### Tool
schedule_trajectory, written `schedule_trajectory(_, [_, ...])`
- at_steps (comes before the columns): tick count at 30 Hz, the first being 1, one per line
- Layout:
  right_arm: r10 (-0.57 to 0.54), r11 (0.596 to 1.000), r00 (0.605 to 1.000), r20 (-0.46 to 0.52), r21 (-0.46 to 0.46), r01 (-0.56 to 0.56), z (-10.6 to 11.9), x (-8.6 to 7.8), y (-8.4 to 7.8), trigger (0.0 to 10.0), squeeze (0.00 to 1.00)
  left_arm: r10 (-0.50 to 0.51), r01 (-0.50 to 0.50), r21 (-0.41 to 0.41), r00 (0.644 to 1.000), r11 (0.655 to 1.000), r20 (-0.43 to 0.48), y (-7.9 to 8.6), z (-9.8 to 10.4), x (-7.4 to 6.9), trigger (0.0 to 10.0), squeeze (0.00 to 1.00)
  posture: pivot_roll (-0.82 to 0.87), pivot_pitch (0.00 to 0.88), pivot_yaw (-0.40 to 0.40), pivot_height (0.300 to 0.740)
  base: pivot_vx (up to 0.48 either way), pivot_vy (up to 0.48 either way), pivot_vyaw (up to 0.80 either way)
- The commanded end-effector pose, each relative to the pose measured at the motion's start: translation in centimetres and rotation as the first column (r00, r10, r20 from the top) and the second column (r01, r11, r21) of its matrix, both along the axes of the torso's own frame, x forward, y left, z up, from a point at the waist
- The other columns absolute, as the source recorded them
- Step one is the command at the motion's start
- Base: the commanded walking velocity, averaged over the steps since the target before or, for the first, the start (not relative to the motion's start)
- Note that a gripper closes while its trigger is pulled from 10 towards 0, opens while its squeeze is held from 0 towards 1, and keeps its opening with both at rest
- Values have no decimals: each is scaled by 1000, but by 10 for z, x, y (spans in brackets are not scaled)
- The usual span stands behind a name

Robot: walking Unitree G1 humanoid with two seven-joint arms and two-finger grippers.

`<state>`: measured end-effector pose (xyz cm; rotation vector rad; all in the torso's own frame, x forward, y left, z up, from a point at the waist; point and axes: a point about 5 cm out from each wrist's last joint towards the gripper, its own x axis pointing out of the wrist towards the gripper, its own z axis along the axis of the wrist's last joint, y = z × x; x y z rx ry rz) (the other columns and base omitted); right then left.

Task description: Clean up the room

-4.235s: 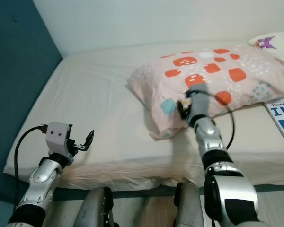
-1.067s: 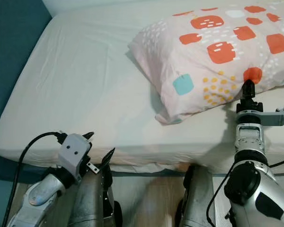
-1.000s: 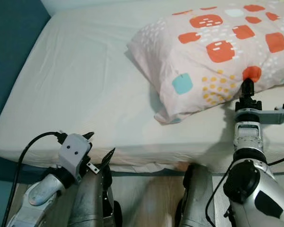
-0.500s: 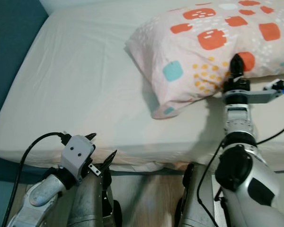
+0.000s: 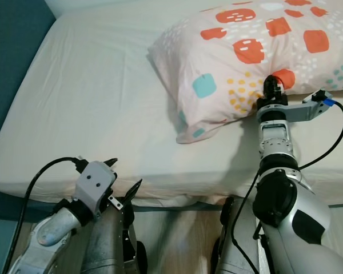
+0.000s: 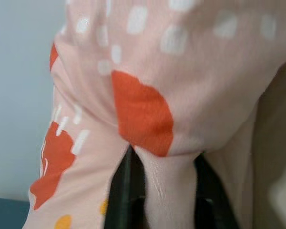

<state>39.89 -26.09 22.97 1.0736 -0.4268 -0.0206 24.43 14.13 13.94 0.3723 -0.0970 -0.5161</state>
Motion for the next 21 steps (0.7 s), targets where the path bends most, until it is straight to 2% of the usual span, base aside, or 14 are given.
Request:
schedule_trajectory(1, [-11,1000,1000,-29,-19,11,-7,-3,-5,0,0,9,-9,8,1000,1000,-30,2,-9,-1,10000,0,218,349,41,486,0,0,0])
schedule_trajectory(3, [-9,996,1000,-9,-85,9,-5,-7,-15,0,0,27,-27,-27,1000,999,-14,1,-6,7,10000,0,199,324,30,486,0,0,0])
schedule_trajectory(8, [44,986,999,7,-158,-43,-7,-9,-14,0,0,51,-51,-75,999,996,-3,0,-2,17,10000,0,178,287,10,486,0,0,0])
schedule_trajectory(10, [210,933,977,25,-305,-193,-16,-15,-5,0,0,94,-90,-169,996,981,11,2,7,29,10000,0,149,248,-6,486,0,0,0])
schedule_trajectory(11, [210,933,977,25,-305,-193,-16,-15,-5,0,0,94,-90,-169,996,981,11,2,7,29,10000,0,149,248,-6,486,0,0,0])
schedule_trajectory(12, [326,875,945,27,-385,-291,-24,-21,2,0,0,117,-111,-228,993,967,11,4,12,36,10000,0,128,226,-12,486,0,0,0])
schedule_trajectory(13, [326,875,945,27,-385,-291,-24,-21,2,0,0,117,-111,-228,993,967,11,4,12,36,10000,0,128,226,-12,486,0,0,0])
schedule_trajectory(14, [415,826,910,24,-430,-365,-30,-27,8,0,0,130,-123,-269,991,955,8,4,14,41,10000,0,122,220,-13,486,0,0,0])
schedule_trajectory(16, [463,795,886,21,-451,-405,-33,-31,12,0,0,137,-130,-292,991,948,5,5,15,43,10000,0,122,220,-13,486,0,0,0])
schedule_trajectory(17, [463,795,886,21,-451,-405,-33,-31,12,0,0,137,-130,-292,991,948,5,5,15,43,10000,0,122,220,-13,486,0,0,0])
schedule_trajectory(18, [579,692,815,-12,-521,-499,-41,-44,22,0,0,146,-141,-361,989,922,-14,5,17,49,10000,0,89,181,-24,486,0,0,0])
schedule_trajectory(19, [579,692,815,-12,-521,-499,-41,-44,22,0,0,146,-141,-361,989,922,-14,5,17,49,10000,0,89,181,-24,486,0,0,0])
schedule_trajectory(20, [679,572,731,-69,-574,-586,-48,-58,34,0,0,149,-152,-440,988,885,-41,4,19,55,10000,0,77,162,-31,486,0,0,0])
schedule_trajectory(21, [753,428,638,-162,-616,-661,-59,-73,45,0,0,148,-162,-516,987,841,-67,4,21,61,10000,0,73,152,-35,486,0,0,0])
